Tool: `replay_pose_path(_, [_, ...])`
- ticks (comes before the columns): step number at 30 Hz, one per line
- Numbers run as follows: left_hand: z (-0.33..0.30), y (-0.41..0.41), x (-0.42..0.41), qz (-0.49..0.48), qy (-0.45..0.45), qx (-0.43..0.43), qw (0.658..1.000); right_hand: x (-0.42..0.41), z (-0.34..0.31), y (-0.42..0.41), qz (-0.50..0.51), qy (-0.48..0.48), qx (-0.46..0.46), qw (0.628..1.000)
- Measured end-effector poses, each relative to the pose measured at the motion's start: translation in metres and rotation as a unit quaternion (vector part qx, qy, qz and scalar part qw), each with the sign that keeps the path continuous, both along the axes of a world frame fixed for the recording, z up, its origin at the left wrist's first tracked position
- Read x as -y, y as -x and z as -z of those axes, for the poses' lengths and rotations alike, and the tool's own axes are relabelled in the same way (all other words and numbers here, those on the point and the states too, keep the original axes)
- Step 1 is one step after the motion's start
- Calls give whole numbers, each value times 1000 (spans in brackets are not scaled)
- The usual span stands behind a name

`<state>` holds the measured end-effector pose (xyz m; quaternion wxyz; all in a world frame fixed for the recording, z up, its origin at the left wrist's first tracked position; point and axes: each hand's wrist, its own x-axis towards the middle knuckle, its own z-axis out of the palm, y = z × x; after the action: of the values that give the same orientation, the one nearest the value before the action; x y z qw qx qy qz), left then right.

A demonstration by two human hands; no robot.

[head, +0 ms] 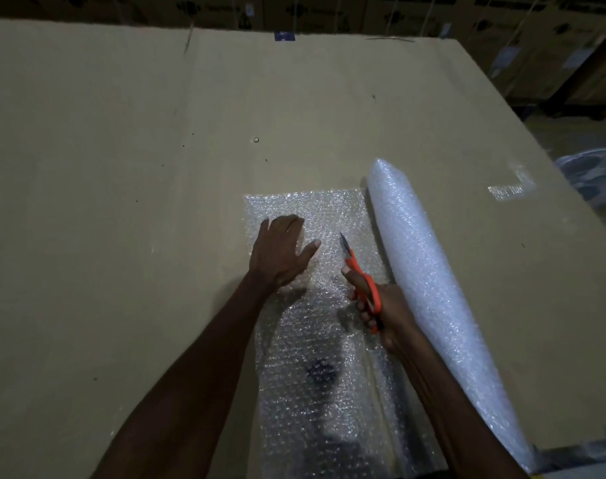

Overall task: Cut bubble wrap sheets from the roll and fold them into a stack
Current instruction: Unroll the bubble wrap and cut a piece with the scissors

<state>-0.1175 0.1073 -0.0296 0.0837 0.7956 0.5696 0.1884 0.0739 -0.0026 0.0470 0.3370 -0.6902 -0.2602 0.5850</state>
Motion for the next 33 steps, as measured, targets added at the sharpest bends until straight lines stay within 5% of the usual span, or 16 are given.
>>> replay_pose_path(5, [14, 4, -5, 45, 93, -74, 992, -9, -4, 4, 1, -2, -7, 1000])
replay_pose_path(33, [21, 6, -5, 45, 107, -50, 992, -33, 6, 7, 1, -15, 11, 1000])
